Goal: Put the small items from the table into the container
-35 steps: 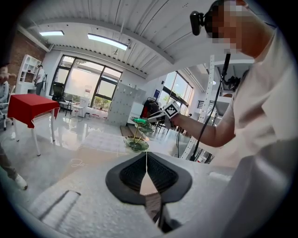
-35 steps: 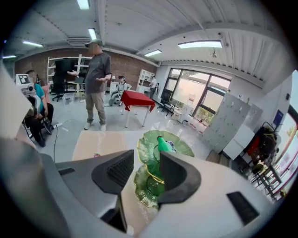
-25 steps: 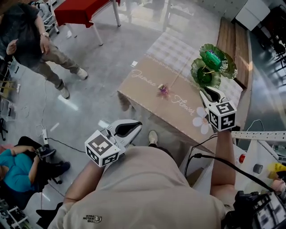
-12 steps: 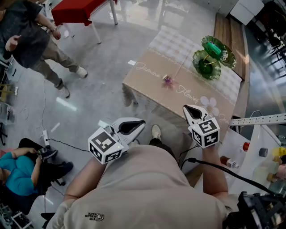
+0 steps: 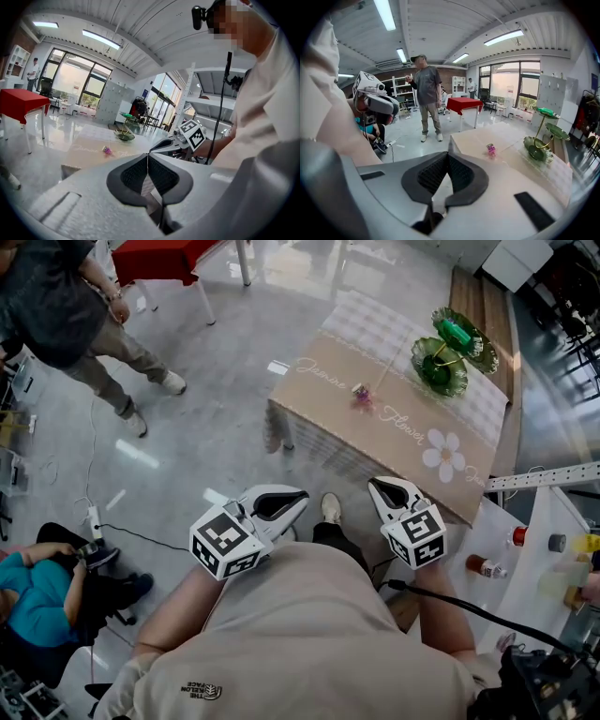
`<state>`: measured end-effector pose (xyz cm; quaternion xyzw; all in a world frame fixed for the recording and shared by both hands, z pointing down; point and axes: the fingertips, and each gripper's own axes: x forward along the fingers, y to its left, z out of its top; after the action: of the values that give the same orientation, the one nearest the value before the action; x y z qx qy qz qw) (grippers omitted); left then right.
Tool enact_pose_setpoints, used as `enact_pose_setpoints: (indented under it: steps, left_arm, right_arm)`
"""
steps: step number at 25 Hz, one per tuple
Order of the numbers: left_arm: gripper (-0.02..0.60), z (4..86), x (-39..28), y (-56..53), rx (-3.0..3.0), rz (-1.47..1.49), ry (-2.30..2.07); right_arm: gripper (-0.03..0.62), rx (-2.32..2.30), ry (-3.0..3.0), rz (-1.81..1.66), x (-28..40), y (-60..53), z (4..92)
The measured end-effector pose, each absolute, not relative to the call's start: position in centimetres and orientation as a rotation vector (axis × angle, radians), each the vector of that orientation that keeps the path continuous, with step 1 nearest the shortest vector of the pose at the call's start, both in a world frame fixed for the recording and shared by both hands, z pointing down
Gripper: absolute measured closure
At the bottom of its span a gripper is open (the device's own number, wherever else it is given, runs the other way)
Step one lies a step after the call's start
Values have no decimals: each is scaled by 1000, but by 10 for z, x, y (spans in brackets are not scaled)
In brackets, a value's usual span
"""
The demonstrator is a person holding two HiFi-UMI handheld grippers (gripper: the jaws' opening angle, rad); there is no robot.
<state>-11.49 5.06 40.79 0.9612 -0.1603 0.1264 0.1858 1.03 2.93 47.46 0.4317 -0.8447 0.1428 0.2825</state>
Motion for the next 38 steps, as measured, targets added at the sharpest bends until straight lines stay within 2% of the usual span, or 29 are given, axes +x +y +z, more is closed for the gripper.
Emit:
enact_pose_setpoints:
  steps: [17, 35, 38]
  left_arm:
    - [574, 415, -145, 72, 2713, 365, -482]
    - [574, 411, -118, 21, 2638, 332, -660]
    - [574, 409, -110, 8, 2621, 328, -699]
  right_arm:
    - [577, 1113, -2279, 336, -22, 48, 480]
    - [574, 1086, -2252, 288, 44, -48, 518]
    - [513, 1078, -2241, 286, 59, -73, 534]
